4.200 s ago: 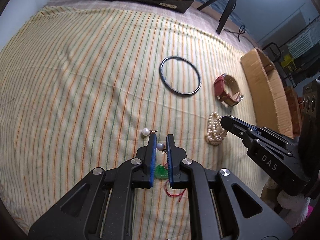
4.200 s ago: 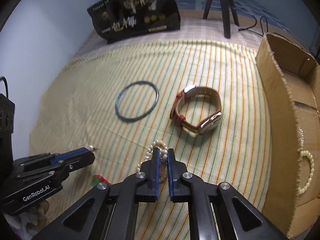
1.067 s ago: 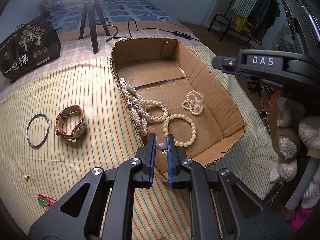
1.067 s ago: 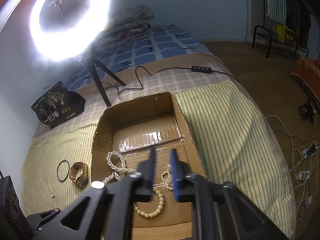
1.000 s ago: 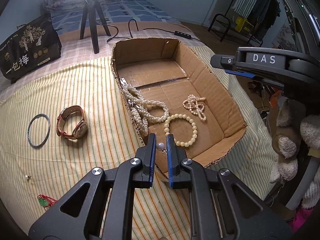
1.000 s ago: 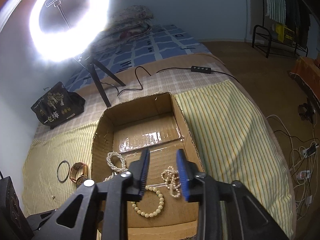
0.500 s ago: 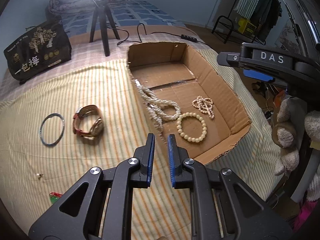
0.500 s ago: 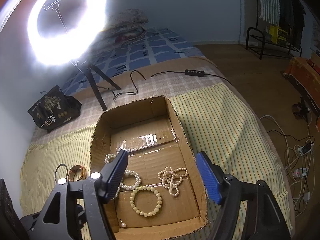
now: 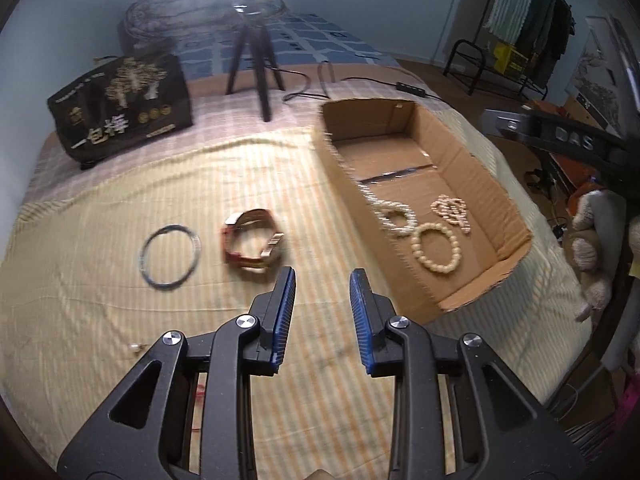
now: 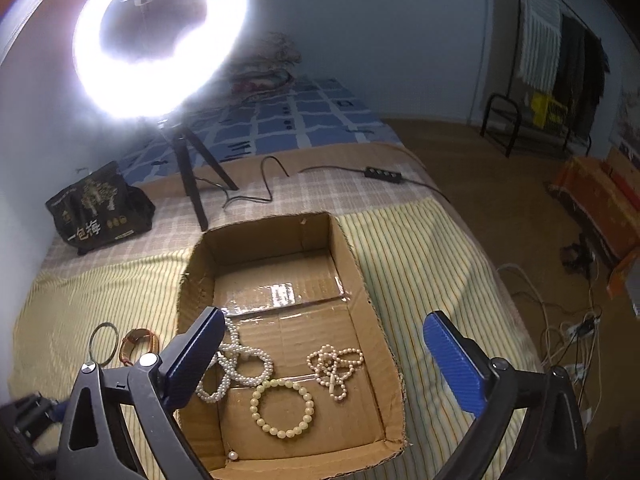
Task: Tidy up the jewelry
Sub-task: 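Move the right tool to the brown leather watch while the left tool approaches a pearl earring, then close the right tool on the watch strap while the left tool grasps the pearl earring, then carry the watch with the right tool over the box while the left tool carries the earring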
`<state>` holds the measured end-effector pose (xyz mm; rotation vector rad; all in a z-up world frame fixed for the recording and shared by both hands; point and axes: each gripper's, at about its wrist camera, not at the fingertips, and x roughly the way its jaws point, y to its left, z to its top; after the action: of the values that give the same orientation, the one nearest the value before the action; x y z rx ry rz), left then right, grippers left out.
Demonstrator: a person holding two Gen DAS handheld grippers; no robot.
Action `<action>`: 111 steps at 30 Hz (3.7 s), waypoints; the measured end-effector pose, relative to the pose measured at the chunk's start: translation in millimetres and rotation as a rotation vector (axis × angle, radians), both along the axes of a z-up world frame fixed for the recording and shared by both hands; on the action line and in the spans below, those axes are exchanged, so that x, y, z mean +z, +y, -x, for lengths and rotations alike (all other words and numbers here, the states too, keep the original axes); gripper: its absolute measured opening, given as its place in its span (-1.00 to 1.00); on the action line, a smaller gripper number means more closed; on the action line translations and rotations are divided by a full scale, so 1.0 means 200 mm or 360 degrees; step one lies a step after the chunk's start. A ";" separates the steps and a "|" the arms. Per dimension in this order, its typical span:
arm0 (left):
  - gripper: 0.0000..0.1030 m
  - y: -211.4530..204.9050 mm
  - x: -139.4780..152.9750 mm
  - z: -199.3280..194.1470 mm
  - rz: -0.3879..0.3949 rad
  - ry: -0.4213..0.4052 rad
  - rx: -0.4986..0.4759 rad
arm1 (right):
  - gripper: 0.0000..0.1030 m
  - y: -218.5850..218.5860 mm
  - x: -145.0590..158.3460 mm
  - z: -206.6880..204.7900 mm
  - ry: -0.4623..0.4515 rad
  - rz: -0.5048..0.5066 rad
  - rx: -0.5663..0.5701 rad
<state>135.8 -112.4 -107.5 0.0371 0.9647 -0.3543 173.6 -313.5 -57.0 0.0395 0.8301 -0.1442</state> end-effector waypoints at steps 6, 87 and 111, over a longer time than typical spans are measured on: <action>-0.47 0.23 -0.01 -0.02 -0.0027 -0.0004 0.0121 | 0.96 0.12 0.00 0.06 -0.0028 0.0053 0.0148; -0.83 0.90 -0.38 -0.16 0.0267 0.0464 0.0531 | -0.84 0.83 -0.52 -0.29 0.0456 -0.0229 0.0507; -0.83 0.58 -0.11 -0.10 0.0333 0.0305 0.0301 | -0.84 0.67 -0.24 -0.18 0.0251 -0.0253 0.0503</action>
<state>156.3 3.1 -129.8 -0.2811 1.1059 -0.2858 209.6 -179.1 -104.5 0.0460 0.9932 0.2193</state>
